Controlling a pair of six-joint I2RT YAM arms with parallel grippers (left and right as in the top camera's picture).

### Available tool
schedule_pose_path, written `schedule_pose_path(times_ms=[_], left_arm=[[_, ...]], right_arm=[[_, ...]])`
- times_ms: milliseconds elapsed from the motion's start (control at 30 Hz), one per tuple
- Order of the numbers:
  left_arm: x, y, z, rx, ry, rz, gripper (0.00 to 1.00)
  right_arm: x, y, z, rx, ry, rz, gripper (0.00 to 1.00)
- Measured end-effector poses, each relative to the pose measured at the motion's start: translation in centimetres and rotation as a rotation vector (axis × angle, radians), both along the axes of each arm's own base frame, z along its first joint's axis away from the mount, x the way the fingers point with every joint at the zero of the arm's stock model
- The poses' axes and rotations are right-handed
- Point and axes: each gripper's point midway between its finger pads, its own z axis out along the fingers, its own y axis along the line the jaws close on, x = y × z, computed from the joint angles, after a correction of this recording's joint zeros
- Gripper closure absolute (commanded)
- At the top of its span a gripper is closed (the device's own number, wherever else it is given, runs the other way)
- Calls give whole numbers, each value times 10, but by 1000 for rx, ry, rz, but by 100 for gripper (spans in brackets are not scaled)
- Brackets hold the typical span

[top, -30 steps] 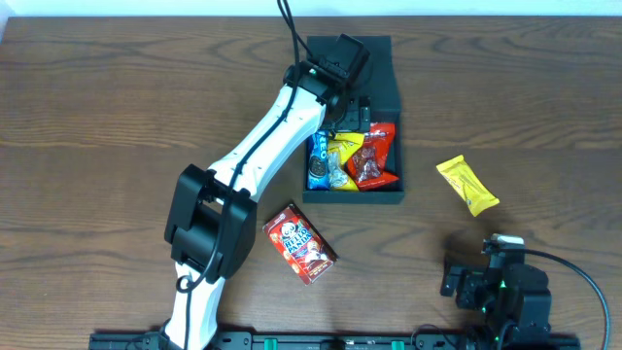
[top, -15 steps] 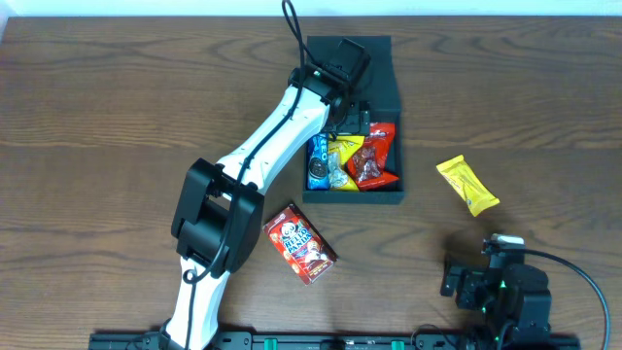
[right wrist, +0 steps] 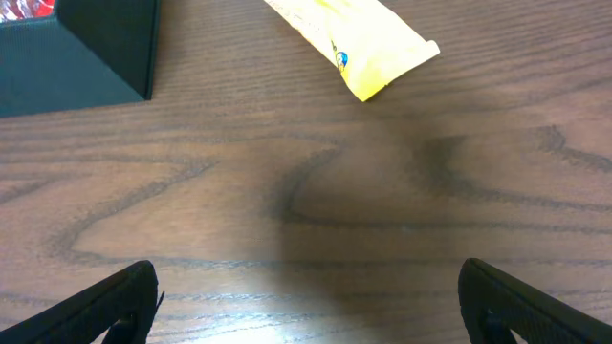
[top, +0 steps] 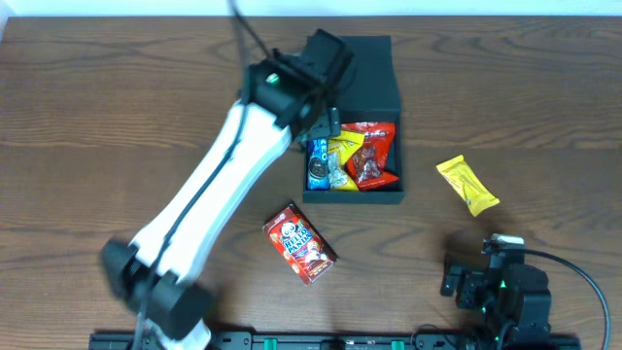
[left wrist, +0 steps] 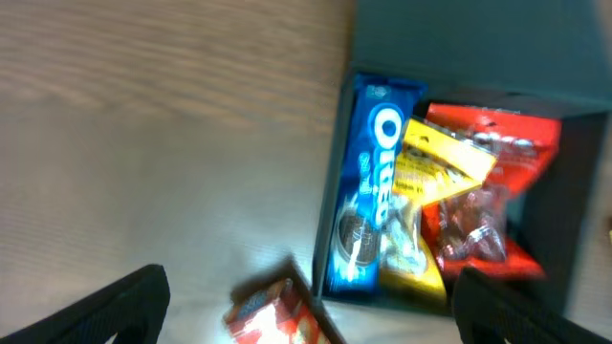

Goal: Pack container
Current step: 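Open the left gripper and withdraw it from the box, then move the left gripper down to the red Hello Panda box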

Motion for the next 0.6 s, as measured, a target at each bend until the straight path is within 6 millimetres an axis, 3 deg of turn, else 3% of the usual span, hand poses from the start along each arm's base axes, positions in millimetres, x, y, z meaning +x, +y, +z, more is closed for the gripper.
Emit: schedule_pose_path(times_ms=[67, 167, 400, 600], left_arm=[[-19, 8, 15, -14, -6, 57, 5], [-40, 12, 9, -33, 19, 133, 5], [-84, 1, -81, -99, 162, 213, 5], [-117, 0, -123, -140, 260, 269, 5]], right_arm=[[0, 0, 0, 0, 0, 0, 1], [0, 0, 0, 0, 0, 0, 1], [0, 0, 0, 0, 0, 0, 1], [0, 0, 0, 0, 0, 0, 1]])
